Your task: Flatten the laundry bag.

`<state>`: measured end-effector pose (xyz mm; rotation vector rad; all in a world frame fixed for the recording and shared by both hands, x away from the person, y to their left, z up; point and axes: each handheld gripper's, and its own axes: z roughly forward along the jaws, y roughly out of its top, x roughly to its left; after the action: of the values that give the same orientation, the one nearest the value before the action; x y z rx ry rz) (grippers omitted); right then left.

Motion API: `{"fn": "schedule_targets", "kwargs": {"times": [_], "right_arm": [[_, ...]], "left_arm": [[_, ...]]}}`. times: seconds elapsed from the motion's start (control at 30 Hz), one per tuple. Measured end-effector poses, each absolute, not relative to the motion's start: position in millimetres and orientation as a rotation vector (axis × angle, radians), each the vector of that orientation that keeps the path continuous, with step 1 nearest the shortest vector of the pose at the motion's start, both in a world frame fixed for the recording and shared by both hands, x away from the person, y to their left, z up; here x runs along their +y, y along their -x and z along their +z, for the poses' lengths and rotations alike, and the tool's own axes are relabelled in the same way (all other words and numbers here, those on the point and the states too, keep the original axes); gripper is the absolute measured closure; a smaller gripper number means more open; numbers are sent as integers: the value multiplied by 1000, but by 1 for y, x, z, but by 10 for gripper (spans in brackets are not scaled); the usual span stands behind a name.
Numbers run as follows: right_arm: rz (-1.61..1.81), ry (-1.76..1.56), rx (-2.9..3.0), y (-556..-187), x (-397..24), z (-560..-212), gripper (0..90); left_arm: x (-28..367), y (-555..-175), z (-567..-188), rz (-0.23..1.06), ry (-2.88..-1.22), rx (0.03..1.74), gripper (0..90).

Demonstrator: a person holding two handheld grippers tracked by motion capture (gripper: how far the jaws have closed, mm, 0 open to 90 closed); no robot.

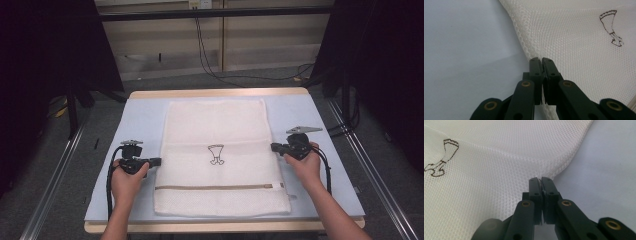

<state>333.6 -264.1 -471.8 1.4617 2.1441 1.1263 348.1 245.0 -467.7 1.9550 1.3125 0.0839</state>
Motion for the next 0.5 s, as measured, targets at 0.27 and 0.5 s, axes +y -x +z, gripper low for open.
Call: {"fn": "schedule_targets", "kwargs": {"times": [0.27, 0.5], "right_arm": [[1127, -1438, 2126, -324, -271, -466, 679], [1134, -1374, 2136, -296, -283, -461, 666]], "left_arm": [[244, -343, -457, 160, -1917, 1334, 655], [228, -341, -452, 90, -1945, 1309, 574]]}}
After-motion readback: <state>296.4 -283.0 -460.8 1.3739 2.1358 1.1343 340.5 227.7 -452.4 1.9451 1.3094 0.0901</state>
